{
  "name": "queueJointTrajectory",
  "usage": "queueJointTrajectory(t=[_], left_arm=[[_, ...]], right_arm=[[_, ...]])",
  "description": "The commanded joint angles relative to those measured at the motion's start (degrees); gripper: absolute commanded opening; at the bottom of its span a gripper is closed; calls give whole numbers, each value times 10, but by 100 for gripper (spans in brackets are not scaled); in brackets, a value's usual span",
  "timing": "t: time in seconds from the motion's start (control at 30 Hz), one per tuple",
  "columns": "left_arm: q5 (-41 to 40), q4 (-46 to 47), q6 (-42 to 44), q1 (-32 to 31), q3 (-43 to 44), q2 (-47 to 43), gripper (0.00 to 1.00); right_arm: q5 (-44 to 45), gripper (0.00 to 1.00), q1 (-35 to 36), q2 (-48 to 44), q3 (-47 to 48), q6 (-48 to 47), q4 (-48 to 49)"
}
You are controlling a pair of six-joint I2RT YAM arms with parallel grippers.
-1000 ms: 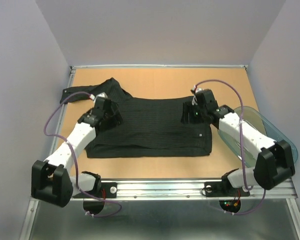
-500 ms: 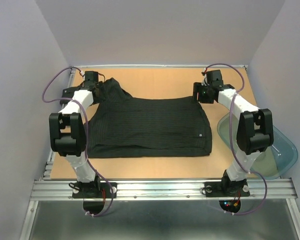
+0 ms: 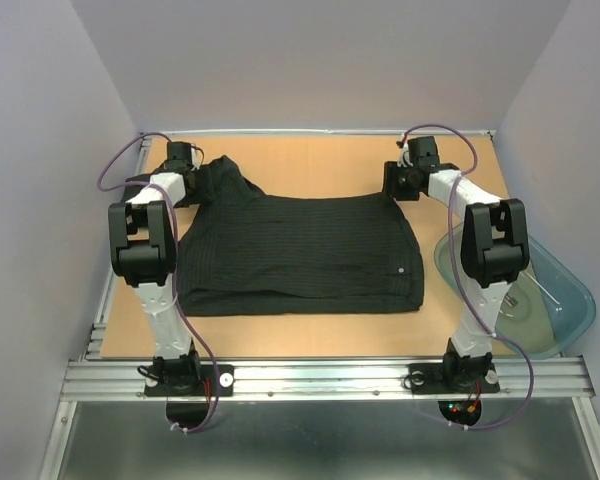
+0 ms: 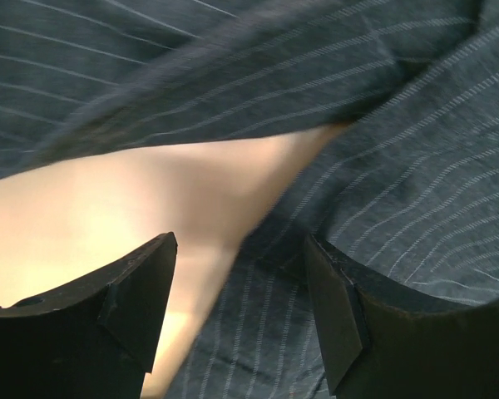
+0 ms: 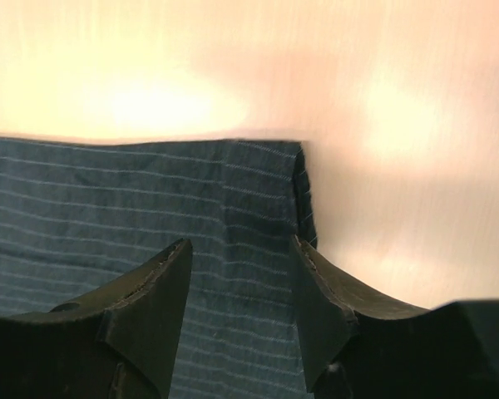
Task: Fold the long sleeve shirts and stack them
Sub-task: Fold the shirt
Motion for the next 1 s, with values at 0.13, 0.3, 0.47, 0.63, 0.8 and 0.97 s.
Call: queueJointTrajectory(t=[0.13,0.3,0.47,0.63,0.8,0.97], left_arm=[[45,27,20,-1,-7,-6,73],[57,31,24,-1,-11,-3,73],[49,37,21,-1,-21,-25,73],[46,49,15,4,-31,-53,73],[45,84,13,6,-53,-70,74],[80,128,23,7,-81,-89,74]], right_arm=[[29,56,-5,50,73,-66,25],[29,56,-6,84,95,-99,25],[11,55,-7,108,112,-114,25],[-8,51,-7,117,117,-122,25],[-17,34,-8,115,104,-132,23],[-24,6,-8,110,90,-145,23]])
